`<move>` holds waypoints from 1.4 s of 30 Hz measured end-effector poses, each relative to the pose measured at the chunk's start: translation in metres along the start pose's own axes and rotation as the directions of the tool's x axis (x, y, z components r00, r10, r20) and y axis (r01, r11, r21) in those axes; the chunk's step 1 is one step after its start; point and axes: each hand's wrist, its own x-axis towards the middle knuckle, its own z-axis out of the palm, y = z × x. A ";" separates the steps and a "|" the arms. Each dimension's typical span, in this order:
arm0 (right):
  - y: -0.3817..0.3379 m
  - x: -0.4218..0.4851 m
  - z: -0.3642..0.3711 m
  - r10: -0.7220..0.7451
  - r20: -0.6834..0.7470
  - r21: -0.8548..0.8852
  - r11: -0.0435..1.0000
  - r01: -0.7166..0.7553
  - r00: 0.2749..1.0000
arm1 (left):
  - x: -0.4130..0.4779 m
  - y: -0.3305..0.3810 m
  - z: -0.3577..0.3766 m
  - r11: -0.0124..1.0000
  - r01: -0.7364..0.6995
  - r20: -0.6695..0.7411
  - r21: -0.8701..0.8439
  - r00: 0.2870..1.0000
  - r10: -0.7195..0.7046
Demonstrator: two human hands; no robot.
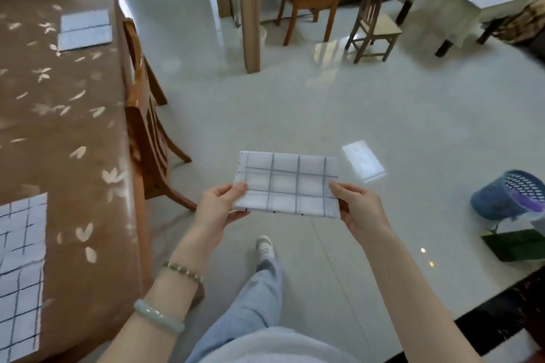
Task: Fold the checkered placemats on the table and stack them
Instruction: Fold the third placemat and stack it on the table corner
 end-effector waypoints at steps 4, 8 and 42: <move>-0.042 0.071 0.046 -0.006 0.089 -0.049 0.999 0.010 0.996 | 0.059 0.041 0.007 0.998 -0.037 -0.084 -0.053 0.996 0.032; -0.087 0.132 0.098 0.007 0.157 -0.068 0.998 0.004 0.988 | 0.110 0.089 0.009 0.994 -0.058 -0.161 -0.088 0.986 0.043; -0.324 0.556 0.530 0.201 0.576 -0.451 0.887 0.103 0.792 | 0.518 0.396 -0.032 0.964 -0.166 -0.637 -0.208 0.771 -0.004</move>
